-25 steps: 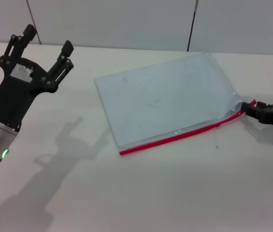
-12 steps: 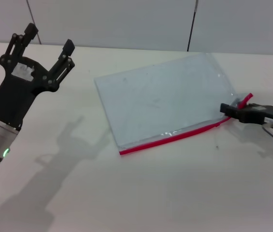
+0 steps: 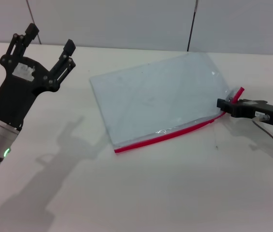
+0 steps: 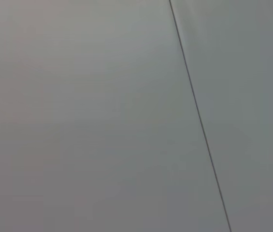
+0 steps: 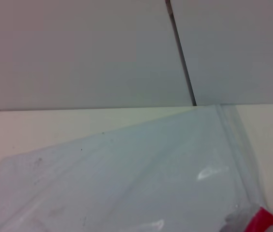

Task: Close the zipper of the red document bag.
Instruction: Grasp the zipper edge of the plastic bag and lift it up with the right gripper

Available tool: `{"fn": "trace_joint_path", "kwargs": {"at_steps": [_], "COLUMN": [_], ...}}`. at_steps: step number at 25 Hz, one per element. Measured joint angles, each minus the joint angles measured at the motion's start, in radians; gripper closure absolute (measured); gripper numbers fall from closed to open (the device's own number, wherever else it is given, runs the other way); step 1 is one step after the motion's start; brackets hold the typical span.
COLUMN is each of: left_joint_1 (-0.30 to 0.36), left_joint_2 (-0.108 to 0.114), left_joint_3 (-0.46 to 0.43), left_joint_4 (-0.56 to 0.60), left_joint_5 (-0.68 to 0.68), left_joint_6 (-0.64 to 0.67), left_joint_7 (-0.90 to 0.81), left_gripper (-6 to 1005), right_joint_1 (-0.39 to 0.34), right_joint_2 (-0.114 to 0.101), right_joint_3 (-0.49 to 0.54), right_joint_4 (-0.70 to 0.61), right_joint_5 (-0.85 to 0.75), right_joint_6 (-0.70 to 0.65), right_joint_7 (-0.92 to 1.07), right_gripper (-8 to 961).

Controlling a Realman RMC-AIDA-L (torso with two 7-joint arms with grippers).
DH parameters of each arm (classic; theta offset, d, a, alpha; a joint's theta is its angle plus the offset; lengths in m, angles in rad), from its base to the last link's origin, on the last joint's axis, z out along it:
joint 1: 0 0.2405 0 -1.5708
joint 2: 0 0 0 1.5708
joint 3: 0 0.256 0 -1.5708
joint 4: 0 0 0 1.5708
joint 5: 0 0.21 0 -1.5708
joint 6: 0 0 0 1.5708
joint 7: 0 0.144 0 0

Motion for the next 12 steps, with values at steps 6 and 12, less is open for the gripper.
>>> {"fn": "trace_joint_path", "kwargs": {"at_steps": [6,12], "left_joint_1": [0.0,0.0], "left_joint_2": [0.0,0.0], "left_joint_3": [0.0,0.0], "left_joint_4": [0.0,-0.001], "left_joint_5": [0.0,0.0], "left_joint_6": [0.0,0.0], "left_joint_7": [0.0,0.0], "left_gripper": [155,155], "right_joint_1": [0.003,0.012], "right_joint_2": [0.001,0.001], "right_joint_3": [0.005,0.002], "right_joint_4": [0.0,0.01], "right_joint_5": [0.003,0.005], "right_joint_6": [0.001,-0.012], "right_joint_7": [-0.023,-0.034], "right_gripper": [522,808]}}
